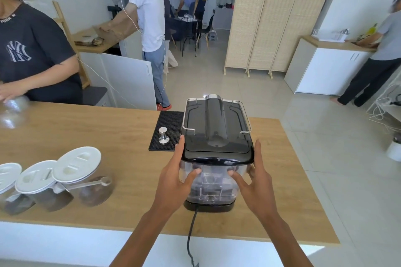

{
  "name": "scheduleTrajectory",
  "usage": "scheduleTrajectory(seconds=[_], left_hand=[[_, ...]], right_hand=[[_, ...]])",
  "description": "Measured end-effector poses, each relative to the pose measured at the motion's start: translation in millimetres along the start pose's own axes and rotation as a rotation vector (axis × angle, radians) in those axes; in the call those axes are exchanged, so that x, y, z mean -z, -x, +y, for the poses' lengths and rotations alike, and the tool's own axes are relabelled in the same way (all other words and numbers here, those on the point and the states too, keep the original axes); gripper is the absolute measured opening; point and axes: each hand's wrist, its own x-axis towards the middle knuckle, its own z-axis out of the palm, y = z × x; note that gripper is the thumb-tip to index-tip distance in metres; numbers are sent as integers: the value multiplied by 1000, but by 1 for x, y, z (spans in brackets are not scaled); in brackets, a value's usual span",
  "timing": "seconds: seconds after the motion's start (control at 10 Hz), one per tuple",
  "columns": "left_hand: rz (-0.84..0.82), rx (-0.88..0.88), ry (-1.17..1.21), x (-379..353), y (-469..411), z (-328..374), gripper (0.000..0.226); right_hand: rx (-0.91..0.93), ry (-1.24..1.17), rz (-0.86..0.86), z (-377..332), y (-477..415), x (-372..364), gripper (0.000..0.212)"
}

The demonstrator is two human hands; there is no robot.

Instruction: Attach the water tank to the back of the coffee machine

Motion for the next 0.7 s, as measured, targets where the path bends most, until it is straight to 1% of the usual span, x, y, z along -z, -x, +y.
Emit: scheduleTrajectory(seconds=[0.1, 0.2, 0.4, 0.5, 0.6, 0.7], left_hand=[[-25, -11, -18, 1, 0, -9, 82], [-15, -63, -4, 0, 3, -17, 80], [-44, -81, -92, 0, 6, -26, 86], [-77, -37, -142, -1, 20, -50, 84], [-210, 52, -254, 1, 59, -101, 87], [-433, 142, -407, 1, 100, -149, 86]], right_hand=[[-21, 10, 14, 5, 3, -3, 104], [-27, 42, 24, 9, 5, -5, 104], [-31, 58, 28, 3, 6, -3, 104], [-51, 58, 38, 11, 13, -4, 106], [-112, 120, 78, 40, 37, -9, 102], [-158, 378, -7, 75, 65, -12, 94]])
